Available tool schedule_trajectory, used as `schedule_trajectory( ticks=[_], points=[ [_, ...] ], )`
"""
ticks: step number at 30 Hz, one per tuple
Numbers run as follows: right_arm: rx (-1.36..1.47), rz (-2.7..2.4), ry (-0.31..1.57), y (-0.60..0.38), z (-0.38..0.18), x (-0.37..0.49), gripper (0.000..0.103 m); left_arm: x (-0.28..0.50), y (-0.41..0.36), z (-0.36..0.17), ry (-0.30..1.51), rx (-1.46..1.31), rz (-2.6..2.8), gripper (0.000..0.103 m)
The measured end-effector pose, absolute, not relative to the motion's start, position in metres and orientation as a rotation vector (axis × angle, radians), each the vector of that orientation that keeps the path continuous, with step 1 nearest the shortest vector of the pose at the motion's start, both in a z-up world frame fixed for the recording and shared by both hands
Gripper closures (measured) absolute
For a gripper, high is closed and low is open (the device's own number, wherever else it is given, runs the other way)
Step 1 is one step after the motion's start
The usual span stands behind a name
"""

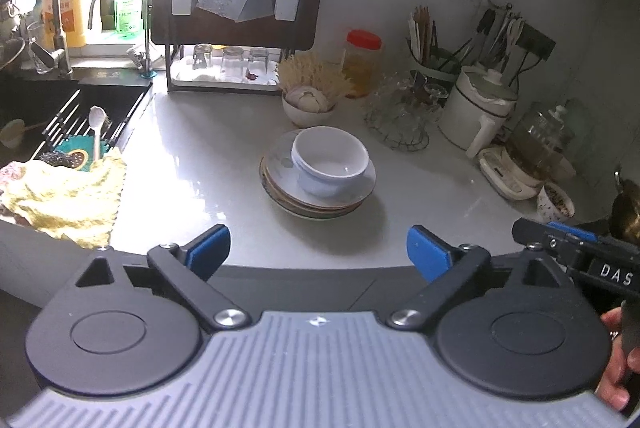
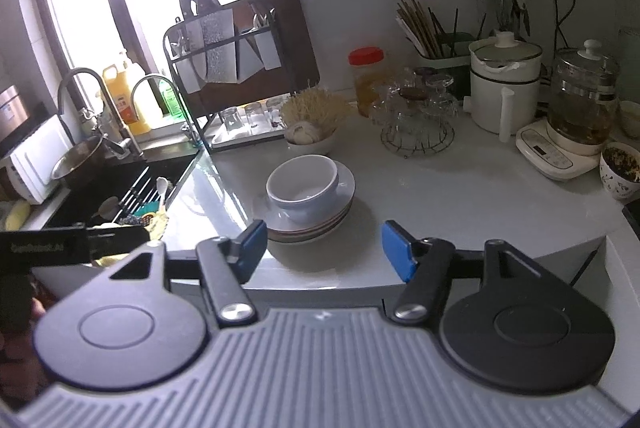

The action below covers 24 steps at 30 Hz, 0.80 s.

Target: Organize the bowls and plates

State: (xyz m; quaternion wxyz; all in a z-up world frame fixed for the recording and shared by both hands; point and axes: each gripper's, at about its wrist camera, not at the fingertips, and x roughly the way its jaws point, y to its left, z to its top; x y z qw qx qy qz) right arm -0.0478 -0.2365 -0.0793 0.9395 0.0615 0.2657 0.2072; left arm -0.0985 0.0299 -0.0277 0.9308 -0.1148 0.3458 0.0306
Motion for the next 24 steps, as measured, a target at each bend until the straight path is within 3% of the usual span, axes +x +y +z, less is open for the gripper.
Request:
schedule_trajectory(
  ticks=[2,16,20,24],
  points=[
    [0.134,0.423,0.541,-0.238,-0.080,-0.050,0.025,-0.101,0.030,-0.028,0.707,-0.232,0.073,0.004],
    [0.145,0.451,0.557,-0.239,-0.083,-0.060,0.023,-0.117,0.030,-0.028,0.706,-0.246,0.098,0.004],
    [0.140,0.446,0.547,-0.238,-0.082,-0.061,0.005,-0.120,0.030,-0.026,0.701,-0.239,0.107,0.004],
    [0.133,0.434,0.545,-0.236,-0.082,-0.059,0.000,-0.124,0.030,-0.024,0.695,-0.239,0.112,0.004]
  ],
)
